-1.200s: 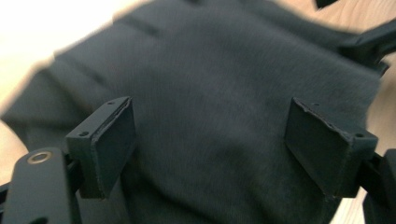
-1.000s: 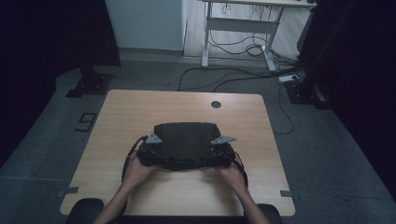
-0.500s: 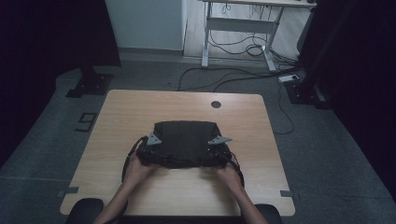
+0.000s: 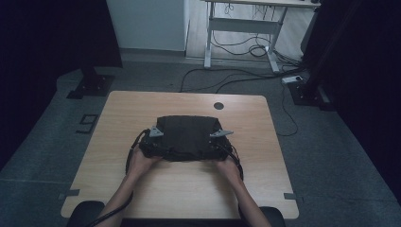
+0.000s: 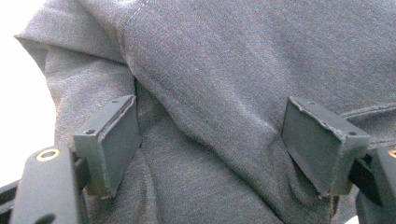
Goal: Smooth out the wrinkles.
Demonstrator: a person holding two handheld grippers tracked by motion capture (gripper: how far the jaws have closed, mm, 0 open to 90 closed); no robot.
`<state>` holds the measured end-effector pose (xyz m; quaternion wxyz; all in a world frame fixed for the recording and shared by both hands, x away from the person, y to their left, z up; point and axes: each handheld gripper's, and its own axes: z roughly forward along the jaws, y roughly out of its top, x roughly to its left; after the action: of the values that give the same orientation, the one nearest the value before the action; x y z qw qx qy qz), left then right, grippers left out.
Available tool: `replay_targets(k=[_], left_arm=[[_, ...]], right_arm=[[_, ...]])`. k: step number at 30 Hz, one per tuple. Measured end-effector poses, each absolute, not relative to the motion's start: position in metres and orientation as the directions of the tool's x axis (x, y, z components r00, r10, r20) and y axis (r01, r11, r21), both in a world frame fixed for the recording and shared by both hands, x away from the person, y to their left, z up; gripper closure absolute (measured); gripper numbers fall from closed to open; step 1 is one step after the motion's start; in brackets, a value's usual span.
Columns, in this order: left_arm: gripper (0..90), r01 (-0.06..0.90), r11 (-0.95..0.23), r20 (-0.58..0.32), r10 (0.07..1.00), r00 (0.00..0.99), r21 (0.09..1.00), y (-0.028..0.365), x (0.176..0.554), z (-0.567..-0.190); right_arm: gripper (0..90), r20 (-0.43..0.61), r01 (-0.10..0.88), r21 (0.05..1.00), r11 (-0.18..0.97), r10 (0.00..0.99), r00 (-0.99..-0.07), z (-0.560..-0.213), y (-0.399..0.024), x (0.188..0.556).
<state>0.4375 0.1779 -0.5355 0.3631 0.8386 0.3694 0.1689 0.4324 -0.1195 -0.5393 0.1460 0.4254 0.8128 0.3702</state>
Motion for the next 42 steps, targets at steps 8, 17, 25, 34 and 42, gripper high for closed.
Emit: replay_targets(k=[8,17,25,34,42], left_arm=[[17.3,0.503,-0.444,-0.02,0.735,0.678,0.741,0.181,0.436,-0.534],[12.7,0.511,-0.43,-0.04,0.734,0.678,0.744,0.187,0.424,-0.519],[6.0,0.485,-0.448,-0.02,0.719,0.695,0.751,0.198,0.406,-0.498],[0.0,0.444,-0.51,0.055,0.7,0.712,0.737,0.206,0.38,-0.485],[0.0,0.435,-0.506,0.077,0.712,0.698,0.745,0.223,0.361,-0.483]], right_arm=[[19.4,0.084,0.58,0.736,0.35,0.803,-0.591,-0.539,-0.121,0.43],[15.1,0.088,0.575,0.73,0.37,0.783,-0.616,-0.525,-0.123,0.426],[12.1,0.052,0.534,0.731,0.425,0.745,-0.665,-0.505,-0.125,0.411],[8.3,0.028,0.504,0.742,0.442,0.731,-0.682,-0.489,-0.139,0.391],[4.0,0.014,0.504,0.748,0.431,0.749,-0.662,-0.482,-0.162,0.373]])
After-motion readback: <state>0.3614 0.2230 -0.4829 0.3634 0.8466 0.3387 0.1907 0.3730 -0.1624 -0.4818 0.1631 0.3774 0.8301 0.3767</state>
